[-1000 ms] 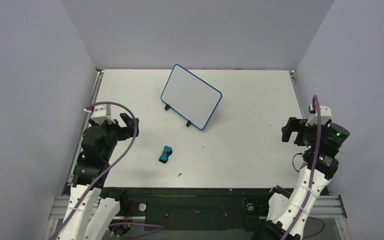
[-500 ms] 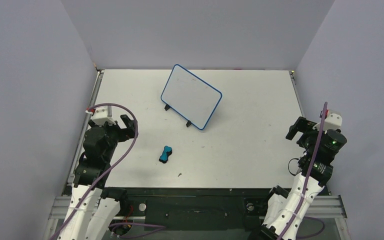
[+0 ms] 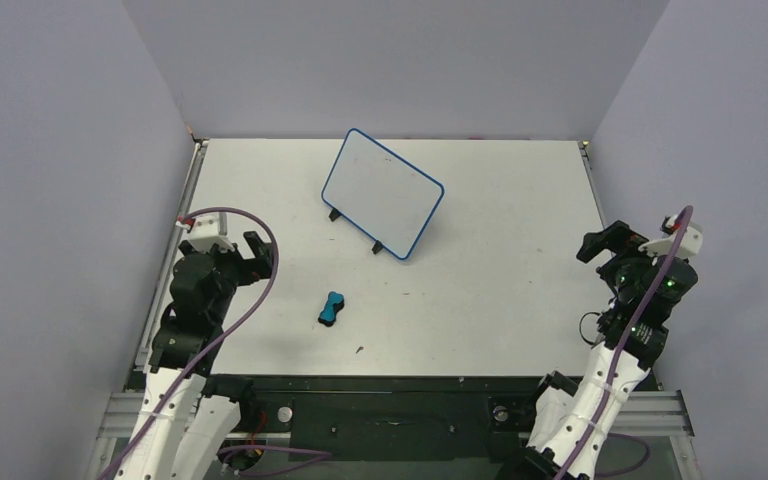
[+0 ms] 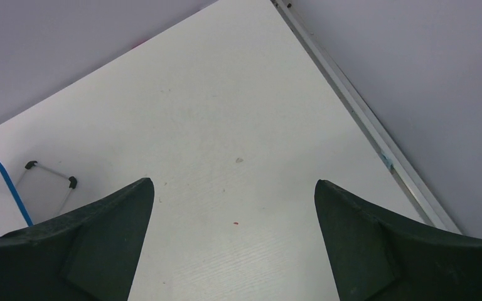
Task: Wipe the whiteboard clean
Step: Reset both arms
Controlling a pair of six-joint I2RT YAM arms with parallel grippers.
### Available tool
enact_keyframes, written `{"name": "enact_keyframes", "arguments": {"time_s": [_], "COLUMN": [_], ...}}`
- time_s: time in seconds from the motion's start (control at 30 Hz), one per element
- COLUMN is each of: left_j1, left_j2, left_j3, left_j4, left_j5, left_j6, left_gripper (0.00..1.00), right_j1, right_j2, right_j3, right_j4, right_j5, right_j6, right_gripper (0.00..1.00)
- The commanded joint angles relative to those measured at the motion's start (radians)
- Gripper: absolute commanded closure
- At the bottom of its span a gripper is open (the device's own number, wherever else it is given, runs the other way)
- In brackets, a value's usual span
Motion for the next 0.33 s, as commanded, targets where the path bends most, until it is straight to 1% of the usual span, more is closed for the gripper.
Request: {"name": "enact_keyframes", "arguments": {"time_s": [0.0,0.13,0.17,0.23,0.3], "left_j1": [0.006,0.006,0.007,0.007,0.007], "left_j2": [-0.002,0.003,0.003,0.003,0.005], "left_j3": [0.005,0.003,0.002,0.003,0.002], "left_j4": [0.039,0.041,0.041,0.041,0.042], "left_j5": [0.006,0.011,0.012,0.015,0.016], "left_j6": [0.014,0.014,0.014,0.013,0.012], "left_gripper": [0.1,0.1,0.1,0.1,0.1], "right_j1": [-0.004,-0.001,-0.001,0.007,0.025], "right_j2": [0.019,0.029,0.032,0.043,0.049], "right_j3": [-0.007,0.004,0.008,0.008,0.027], "right_j4": [0.076,0.074,0.073,0.065,0.054], "right_j5": [-0.019,-0.005,-0.005,-0.025,0.001], "right_j6": [0.044,0.054,0.046,-0.023,-0.013], "right_gripper": [0.05,0.05,0.05,0.05,0.05]}}
